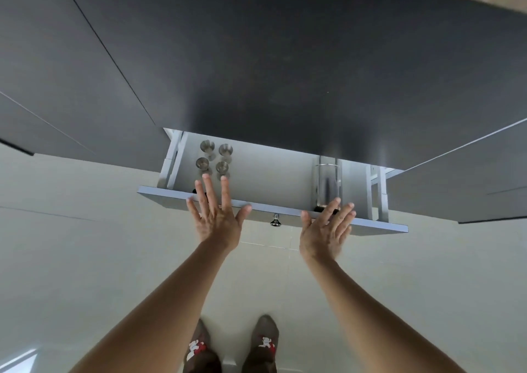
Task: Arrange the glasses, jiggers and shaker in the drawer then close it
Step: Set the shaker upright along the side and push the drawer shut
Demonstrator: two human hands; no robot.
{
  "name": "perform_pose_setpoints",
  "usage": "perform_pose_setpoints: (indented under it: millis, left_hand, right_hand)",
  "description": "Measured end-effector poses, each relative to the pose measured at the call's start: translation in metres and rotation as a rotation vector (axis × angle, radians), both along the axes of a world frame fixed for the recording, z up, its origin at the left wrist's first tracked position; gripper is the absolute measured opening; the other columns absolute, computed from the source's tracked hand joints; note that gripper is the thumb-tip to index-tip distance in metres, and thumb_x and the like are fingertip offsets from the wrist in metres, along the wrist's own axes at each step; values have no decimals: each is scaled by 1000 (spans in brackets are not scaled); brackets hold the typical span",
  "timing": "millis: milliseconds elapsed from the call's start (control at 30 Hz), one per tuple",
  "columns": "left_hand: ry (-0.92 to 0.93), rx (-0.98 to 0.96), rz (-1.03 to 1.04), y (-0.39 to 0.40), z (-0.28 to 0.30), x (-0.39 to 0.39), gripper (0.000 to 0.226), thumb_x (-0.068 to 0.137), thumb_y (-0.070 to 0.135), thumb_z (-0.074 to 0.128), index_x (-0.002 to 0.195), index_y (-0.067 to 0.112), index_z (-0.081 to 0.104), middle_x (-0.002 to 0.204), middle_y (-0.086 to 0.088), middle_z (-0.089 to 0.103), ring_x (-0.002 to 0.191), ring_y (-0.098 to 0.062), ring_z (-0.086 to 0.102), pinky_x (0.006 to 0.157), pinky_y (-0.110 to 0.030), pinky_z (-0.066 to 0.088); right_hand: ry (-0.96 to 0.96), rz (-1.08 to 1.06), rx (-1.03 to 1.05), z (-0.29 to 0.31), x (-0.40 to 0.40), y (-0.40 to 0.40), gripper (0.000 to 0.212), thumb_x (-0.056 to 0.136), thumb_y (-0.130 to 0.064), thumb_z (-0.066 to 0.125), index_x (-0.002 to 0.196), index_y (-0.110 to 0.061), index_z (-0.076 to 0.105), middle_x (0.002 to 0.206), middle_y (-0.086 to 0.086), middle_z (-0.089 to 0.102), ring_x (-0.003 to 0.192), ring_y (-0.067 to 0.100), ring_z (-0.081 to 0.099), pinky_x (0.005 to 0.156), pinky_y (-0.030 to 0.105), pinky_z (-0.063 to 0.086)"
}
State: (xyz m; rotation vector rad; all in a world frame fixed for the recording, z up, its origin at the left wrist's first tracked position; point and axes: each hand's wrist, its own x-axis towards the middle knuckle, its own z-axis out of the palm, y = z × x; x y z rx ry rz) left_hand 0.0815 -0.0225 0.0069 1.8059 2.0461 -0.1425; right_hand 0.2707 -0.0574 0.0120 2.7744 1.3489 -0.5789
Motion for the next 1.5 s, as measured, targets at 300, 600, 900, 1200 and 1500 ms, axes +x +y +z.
perform_pose_setpoints:
  millis: [300, 600, 900, 1200, 1500]
  left_hand:
    - [-158, -77, 489, 46, 11, 32, 118, 78, 79, 36, 149, 0, -16, 158, -23, -20, 147, -36, -17, 119, -49, -4]
    - [-183, -101, 396, 76, 12, 21, 106, 87, 69, 35, 149, 2, -19, 159, -16, -24, 147, -28, -21, 119, -51, -3]
    - [-176, -160, 301, 105, 18, 12, 98, 90, 67, 32, 150, 8, -18, 159, -9, -26, 148, -25, -21, 118, -55, -1]
    - [-174, -206, 222, 112, 14, -1, 95, 89, 66, 35, 151, 17, -20, 159, -2, -28, 149, -25, -18, 117, -57, -1]
    - [-165, -217, 129, 113, 23, -21, 86, 92, 63, 32, 152, 21, -14, 161, 3, -21, 149, -27, -15, 116, -59, 1]
  right_hand:
    - [217, -348, 68, 7, -11, 55, 97, 91, -61, 34, 145, 3, -15, 156, 26, -16, 145, 39, -10, 119, 45, 10]
    - [279, -219, 110, 2, 7, 74, 84, 97, -43, 38, 147, -3, -17, 158, 14, -21, 147, 29, -14, 119, 43, 4]
    - [242, -95, -11, 2, 24, 94, 80, 98, -39, 37, 147, -6, -17, 158, 10, -22, 146, 30, -16, 118, 47, 5]
    - [237, -43, -93, 2, 34, 100, 84, 97, -38, 42, 147, -9, -19, 158, 7, -24, 146, 31, -16, 117, 51, 4]
    - [209, 81, -164, 12, 52, 96, 80, 98, -35, 41, 149, -11, -16, 159, 3, -21, 146, 31, -17, 117, 52, 2]
